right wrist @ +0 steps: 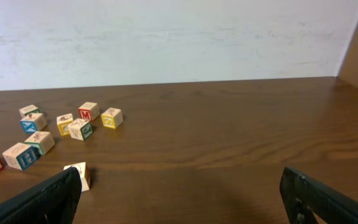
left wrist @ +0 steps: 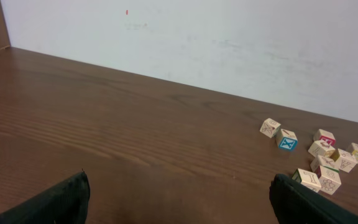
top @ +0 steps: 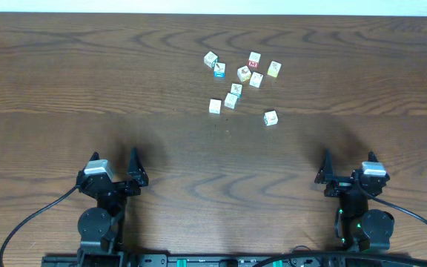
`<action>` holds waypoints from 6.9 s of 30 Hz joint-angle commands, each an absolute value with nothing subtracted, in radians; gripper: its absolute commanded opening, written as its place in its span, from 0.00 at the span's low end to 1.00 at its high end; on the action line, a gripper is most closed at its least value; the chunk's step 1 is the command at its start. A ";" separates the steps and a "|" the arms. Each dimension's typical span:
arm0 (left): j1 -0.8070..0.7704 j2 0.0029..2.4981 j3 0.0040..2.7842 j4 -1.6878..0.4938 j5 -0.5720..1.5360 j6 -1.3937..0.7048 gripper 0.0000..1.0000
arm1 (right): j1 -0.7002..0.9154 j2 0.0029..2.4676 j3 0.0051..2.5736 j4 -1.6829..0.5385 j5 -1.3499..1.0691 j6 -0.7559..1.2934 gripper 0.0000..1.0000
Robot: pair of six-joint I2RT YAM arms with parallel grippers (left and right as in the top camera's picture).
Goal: Lift 3 blocks
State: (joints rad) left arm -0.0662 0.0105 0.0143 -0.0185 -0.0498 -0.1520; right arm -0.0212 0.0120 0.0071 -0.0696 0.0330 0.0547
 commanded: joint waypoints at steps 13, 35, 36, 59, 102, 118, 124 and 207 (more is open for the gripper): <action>-0.062 0.005 0.004 -0.070 -0.064 -0.135 0.93 | -0.032 0.071 0.006 -0.074 0.025 0.039 0.99; -0.062 0.005 0.004 -0.070 -0.064 -0.135 0.93 | -0.032 0.071 0.006 -0.074 0.025 0.039 0.99; -0.062 0.005 0.004 -0.070 -0.064 -0.135 0.93 | -0.032 0.071 0.006 -0.074 0.025 0.039 0.99; -0.062 0.005 0.004 -0.070 -0.063 -0.135 0.93 | -0.032 0.072 0.039 0.002 -0.212 0.047 0.99; -0.062 0.005 0.004 -0.070 -0.064 -0.135 0.93 | 0.013 0.772 0.658 -0.502 -0.386 0.081 0.99; -0.062 0.005 0.004 -0.069 -0.064 -0.134 0.93 | 0.174 1.306 0.947 -0.661 -0.341 0.064 0.99; -0.062 0.005 0.004 -0.047 -0.124 -0.109 0.93 | 0.185 1.316 0.945 -0.604 -0.313 0.009 0.99; -0.382 1.719 0.976 -0.082 0.192 -0.180 0.87 | 0.249 1.929 1.169 -0.448 -0.139 0.015 0.47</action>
State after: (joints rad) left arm -0.3645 1.7134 0.9314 -0.0795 0.2749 -0.2047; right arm 0.2501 1.9263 1.1587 -0.4503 -0.1406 -0.0006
